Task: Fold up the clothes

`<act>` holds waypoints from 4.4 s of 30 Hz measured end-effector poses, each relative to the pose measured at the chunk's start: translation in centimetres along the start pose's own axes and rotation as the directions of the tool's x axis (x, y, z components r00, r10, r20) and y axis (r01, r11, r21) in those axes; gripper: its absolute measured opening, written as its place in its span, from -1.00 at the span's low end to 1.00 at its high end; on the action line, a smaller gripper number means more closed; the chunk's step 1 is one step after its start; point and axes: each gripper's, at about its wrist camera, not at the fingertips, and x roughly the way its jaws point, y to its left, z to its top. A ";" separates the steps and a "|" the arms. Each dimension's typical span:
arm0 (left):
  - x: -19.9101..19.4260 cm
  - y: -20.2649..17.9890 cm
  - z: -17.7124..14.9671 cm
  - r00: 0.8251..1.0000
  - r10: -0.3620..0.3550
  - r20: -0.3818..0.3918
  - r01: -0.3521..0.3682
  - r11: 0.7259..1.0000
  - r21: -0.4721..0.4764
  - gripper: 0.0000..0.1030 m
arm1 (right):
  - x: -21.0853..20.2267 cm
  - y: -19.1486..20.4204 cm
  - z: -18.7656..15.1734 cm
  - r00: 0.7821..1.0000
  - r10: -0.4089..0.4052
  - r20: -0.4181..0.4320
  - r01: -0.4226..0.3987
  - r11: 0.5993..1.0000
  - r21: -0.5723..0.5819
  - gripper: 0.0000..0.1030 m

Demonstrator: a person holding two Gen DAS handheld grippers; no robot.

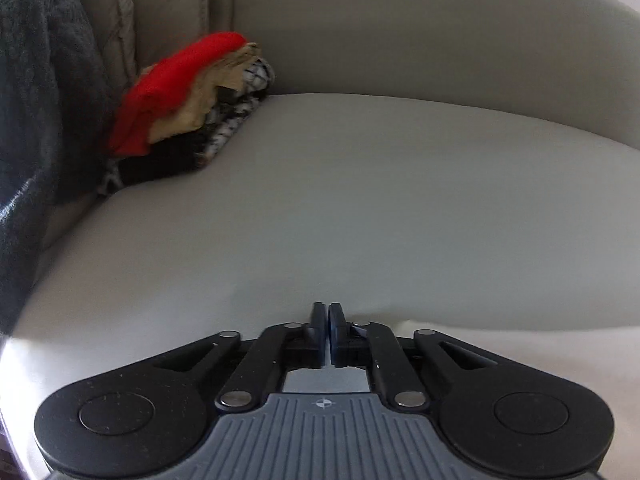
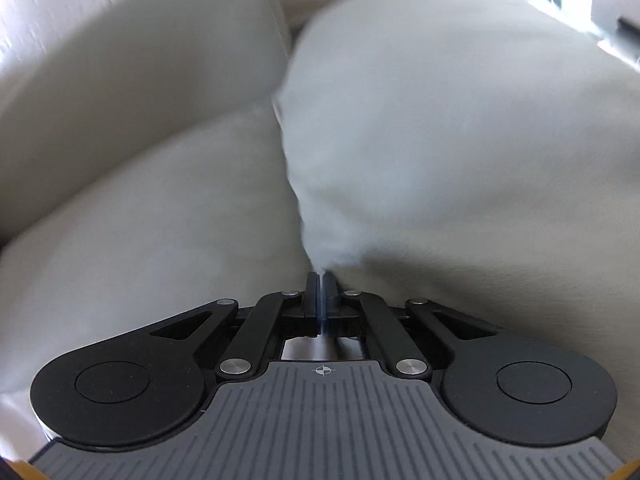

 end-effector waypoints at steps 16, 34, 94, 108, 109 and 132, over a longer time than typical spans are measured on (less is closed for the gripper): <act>-5.4 -2.3 -4.8 0.995 -0.043 -0.087 0.057 0.984 0.167 -0.78 | -4.9 -0.6 -2.3 0.992 -0.110 -0.054 0.100 0.982 -0.158 -0.91; -19.7 -2.1 -11.7 0.908 -0.379 -0.180 0.398 0.914 0.078 -0.02 | -18.5 2.2 -10.3 0.935 0.175 -0.308 -0.215 0.971 -0.100 0.34; -20.9 -7.7 -17.7 0.928 -0.274 -0.251 0.329 0.920 0.213 0.16 | -19.7 -0.9 -15.6 0.828 0.301 -0.474 -0.245 0.953 0.178 0.27; -21.2 -6.6 -17.8 0.929 -0.293 -0.225 0.338 0.919 0.202 0.18 | -19.7 0.3 -16.1 0.815 0.298 -0.496 -0.240 0.954 0.179 0.27; -21.1 -6.6 -17.7 0.930 -0.290 -0.224 0.335 0.921 0.201 0.18 | -19.7 0.4 -16.0 0.814 0.300 -0.498 -0.244 0.954 0.175 0.27; -20.2 -6.9 -17.9 0.921 -0.293 -0.257 0.342 0.924 0.170 0.18 | -19.8 0.3 -16.0 0.808 0.296 -0.509 -0.227 0.954 0.195 0.27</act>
